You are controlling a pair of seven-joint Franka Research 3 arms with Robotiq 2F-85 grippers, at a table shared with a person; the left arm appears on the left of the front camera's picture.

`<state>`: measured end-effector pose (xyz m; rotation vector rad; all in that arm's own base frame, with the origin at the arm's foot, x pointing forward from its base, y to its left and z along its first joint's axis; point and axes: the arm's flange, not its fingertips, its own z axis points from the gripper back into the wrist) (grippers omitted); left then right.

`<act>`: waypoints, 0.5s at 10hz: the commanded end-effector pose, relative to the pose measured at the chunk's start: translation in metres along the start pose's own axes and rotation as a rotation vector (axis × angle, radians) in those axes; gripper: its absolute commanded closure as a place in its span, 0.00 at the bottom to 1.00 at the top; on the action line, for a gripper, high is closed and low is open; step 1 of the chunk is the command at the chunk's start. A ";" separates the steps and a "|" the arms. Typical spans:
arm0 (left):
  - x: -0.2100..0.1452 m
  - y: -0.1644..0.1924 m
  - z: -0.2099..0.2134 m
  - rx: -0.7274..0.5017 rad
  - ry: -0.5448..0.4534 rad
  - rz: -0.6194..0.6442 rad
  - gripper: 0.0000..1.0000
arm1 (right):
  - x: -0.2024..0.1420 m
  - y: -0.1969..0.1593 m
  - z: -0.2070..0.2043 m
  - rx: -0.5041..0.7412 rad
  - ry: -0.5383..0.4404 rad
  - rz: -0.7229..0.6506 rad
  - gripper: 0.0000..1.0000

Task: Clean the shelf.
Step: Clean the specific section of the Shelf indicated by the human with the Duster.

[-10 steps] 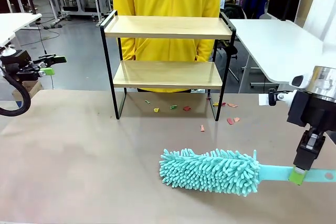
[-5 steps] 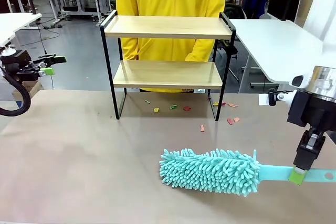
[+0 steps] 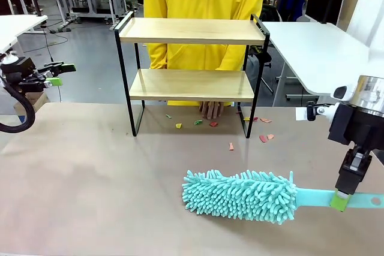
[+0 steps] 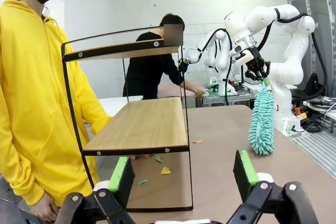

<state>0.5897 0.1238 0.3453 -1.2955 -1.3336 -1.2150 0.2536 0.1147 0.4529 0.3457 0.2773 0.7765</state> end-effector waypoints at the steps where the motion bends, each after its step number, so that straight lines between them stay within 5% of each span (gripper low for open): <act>1: 0.003 0.000 0.000 0.001 0.005 -0.007 0.00 | -0.002 0.001 0.002 -0.002 0.006 0.003 0.87; 5: 0.003 0.000 0.000 0.001 0.005 -0.007 0.00 | -0.002 0.001 0.002 -0.002 0.006 0.003 0.87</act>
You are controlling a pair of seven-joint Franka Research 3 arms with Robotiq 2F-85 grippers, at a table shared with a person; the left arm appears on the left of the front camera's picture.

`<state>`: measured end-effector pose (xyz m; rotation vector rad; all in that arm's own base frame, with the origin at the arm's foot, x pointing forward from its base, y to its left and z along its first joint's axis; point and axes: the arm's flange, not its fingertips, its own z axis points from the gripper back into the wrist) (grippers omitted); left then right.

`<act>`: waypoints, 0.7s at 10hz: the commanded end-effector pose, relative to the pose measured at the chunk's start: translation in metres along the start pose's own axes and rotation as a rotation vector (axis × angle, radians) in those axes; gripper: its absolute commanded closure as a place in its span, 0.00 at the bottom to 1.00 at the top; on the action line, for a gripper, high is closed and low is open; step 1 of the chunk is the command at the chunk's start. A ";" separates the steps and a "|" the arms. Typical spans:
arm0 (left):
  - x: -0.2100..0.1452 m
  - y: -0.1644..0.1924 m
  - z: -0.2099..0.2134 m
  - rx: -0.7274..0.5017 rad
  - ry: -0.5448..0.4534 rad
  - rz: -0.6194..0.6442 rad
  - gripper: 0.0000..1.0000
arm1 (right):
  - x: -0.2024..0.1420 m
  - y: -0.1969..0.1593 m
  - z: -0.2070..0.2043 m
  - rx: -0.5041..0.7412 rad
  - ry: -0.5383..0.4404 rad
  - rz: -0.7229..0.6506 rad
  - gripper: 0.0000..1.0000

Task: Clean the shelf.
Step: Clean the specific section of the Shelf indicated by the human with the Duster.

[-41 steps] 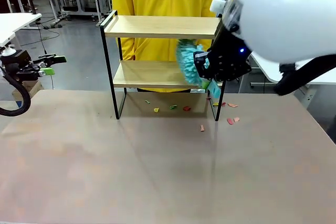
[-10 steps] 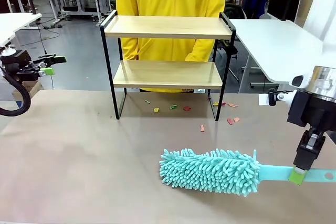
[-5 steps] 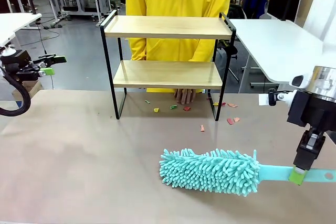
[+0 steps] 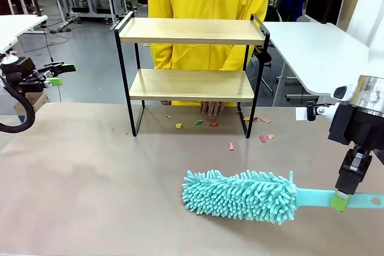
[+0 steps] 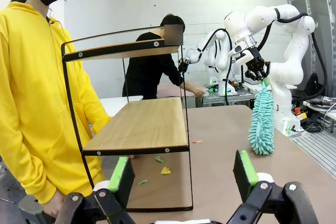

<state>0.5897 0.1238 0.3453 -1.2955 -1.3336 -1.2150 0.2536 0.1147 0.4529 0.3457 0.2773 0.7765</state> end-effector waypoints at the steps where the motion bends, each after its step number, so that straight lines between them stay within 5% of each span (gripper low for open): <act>1: 0.003 0.000 0.000 0.001 0.005 -0.007 0.00 | -0.002 0.001 0.002 -0.002 0.006 0.003 0.87; 7: 0.003 0.000 0.000 0.001 0.005 -0.007 0.00 | -0.002 0.001 0.002 -0.002 0.006 0.003 0.87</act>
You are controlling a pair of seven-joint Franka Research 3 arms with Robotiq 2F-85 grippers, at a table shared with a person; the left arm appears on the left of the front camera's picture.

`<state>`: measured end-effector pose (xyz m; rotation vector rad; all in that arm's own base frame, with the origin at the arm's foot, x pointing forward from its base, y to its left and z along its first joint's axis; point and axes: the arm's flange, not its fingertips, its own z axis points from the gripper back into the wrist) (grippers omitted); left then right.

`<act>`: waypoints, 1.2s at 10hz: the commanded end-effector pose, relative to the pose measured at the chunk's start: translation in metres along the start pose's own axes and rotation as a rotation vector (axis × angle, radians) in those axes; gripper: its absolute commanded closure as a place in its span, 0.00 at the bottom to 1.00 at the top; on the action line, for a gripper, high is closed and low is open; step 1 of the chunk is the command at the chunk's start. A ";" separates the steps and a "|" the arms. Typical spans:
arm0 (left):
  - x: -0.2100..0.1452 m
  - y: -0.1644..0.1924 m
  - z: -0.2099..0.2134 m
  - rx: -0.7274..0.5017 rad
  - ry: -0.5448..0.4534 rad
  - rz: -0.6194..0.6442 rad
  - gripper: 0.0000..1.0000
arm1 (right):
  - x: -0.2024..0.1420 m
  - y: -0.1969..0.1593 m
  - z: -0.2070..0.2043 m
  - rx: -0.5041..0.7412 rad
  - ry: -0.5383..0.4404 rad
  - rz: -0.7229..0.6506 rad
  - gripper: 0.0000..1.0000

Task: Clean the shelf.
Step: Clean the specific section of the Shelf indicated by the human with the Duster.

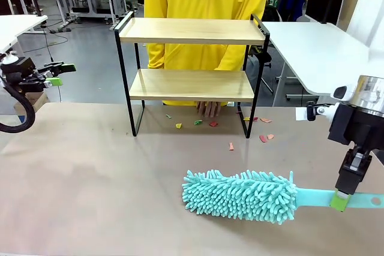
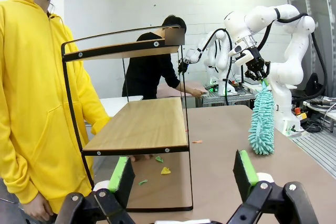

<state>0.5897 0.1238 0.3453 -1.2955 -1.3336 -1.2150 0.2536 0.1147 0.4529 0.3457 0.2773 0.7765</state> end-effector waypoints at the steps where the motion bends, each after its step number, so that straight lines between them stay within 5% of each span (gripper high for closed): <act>1: 0.003 0.000 0.000 0.001 0.005 -0.007 0.00 | -0.002 0.001 0.002 -0.002 0.006 0.003 0.87; 12: 0.003 0.000 0.000 0.001 0.005 -0.007 0.00 | 0.000 0.000 0.000 0.000 0.000 0.000 0.87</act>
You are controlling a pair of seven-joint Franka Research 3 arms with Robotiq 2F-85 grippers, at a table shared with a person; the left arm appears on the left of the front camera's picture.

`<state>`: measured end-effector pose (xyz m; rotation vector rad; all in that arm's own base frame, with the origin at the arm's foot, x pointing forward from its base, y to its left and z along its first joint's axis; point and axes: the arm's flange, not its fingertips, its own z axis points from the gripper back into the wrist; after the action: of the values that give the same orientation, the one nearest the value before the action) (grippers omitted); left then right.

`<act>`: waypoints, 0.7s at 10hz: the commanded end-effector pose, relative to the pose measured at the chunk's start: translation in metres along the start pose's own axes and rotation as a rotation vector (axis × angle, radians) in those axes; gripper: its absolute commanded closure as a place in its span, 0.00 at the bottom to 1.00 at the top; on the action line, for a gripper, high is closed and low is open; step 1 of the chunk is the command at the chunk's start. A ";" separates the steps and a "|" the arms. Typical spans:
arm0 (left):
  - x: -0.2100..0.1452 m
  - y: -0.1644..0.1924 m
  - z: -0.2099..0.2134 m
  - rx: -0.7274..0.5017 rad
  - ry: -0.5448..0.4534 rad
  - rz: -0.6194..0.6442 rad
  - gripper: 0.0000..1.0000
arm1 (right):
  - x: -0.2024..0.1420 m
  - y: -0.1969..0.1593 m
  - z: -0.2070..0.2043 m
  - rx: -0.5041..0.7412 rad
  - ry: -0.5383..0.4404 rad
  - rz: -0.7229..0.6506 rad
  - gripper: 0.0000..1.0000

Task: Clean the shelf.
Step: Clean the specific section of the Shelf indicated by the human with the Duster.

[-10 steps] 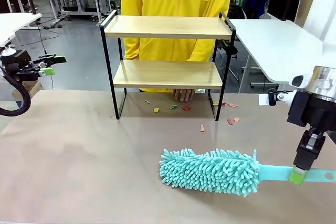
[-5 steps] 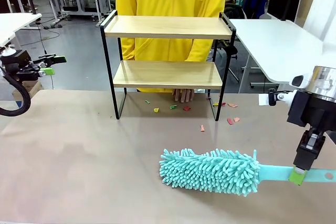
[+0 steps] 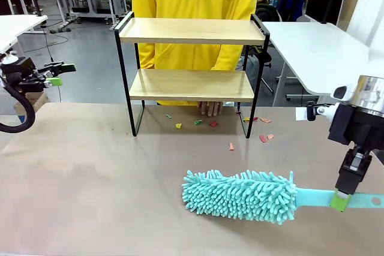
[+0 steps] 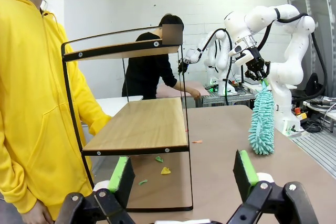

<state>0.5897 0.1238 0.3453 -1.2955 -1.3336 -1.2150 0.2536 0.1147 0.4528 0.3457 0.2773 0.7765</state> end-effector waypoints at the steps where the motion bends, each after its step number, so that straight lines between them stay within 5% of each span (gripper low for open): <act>1: 0.003 0.000 0.000 0.001 0.005 -0.007 0.00 | 0.013 0.012 0.004 0.021 -0.075 -0.032 0.87; 7: 0.003 0.000 0.000 0.001 0.005 -0.007 0.00 | 0.144 0.114 -0.032 -0.068 -0.335 -0.318 0.87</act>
<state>0.5896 0.1238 0.3452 -1.2956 -1.3335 -1.2148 0.2598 0.2777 0.4579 0.3842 0.0474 0.4447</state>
